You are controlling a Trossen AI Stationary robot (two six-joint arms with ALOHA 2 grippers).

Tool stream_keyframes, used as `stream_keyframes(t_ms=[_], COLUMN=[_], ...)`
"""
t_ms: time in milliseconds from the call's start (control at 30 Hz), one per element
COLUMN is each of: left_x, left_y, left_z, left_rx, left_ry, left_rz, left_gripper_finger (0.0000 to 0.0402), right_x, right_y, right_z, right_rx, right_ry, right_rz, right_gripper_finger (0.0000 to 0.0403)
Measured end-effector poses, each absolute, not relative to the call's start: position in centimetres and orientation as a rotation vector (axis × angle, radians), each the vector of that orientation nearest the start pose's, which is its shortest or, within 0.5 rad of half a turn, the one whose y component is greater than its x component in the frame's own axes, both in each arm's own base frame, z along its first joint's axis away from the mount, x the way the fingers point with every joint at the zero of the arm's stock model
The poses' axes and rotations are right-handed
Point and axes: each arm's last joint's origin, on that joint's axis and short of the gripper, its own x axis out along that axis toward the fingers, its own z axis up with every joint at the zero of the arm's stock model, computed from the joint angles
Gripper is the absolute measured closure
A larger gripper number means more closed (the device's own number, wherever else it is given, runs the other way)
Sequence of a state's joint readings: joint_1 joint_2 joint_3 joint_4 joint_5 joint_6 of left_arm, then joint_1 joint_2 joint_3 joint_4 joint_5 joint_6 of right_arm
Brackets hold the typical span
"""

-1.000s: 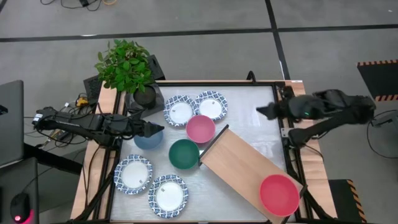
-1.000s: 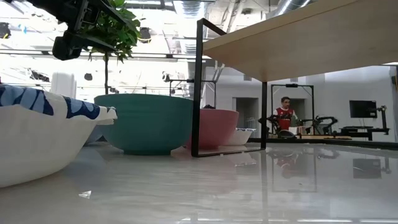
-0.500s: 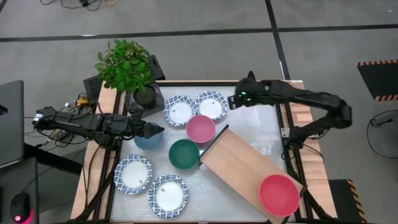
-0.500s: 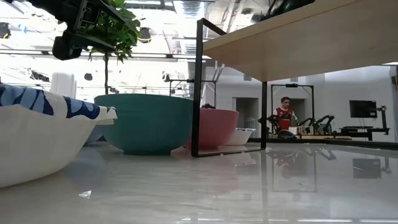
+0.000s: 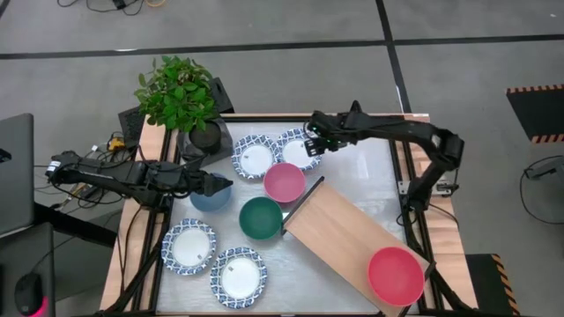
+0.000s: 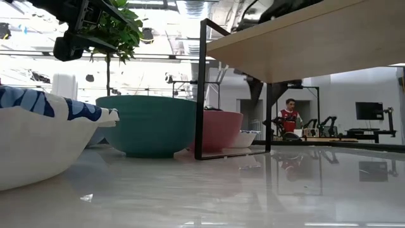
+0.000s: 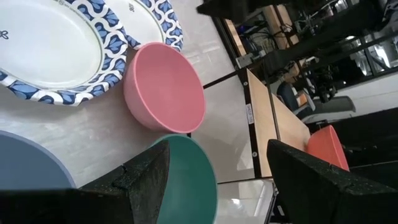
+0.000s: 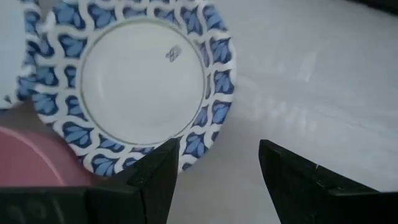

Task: Place and stack bowls onto a shelf
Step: Put the white patterned bowl on the shelf

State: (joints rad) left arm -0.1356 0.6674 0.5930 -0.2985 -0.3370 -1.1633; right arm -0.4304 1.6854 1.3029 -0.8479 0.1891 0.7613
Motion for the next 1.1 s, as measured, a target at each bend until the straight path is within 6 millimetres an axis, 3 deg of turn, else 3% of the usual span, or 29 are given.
stream_keyframes(t_ms=[300,667,800,1033,1100], left_x=[15.0,15.0,15.0,14.9,14.9], left_y=[-1.1,-1.0,-1.0,-0.9,-0.9], left_z=[27.4,27.4,27.4,27.4,27.4], left_rx=[-1.059,-1.061,-1.067,-1.049,-1.046], left_ry=[0.205,0.190,0.186,0.173,0.173], left_rz=[0.386,0.400,0.410,0.429,0.430], left_gripper_finger=[0.0148,0.0148,0.0148,0.0148,0.0148], right_x=[31.2,31.6,31.8,31.5,31.4], right_y=[-16.9,-18.5,-18.7,-19.2,-19.3], right_z=[19.4,16.5,16.4,16.5,16.6], right_rx=[0.861,0.939,0.964,0.953,0.952], right_ry=[1.076,1.100,1.071,1.073,1.074], right_rz=[-0.967,-0.949,-0.952,-0.948,-0.948], right_gripper_finger=[0.0152,0.0166,0.0218,0.0373,0.0383])
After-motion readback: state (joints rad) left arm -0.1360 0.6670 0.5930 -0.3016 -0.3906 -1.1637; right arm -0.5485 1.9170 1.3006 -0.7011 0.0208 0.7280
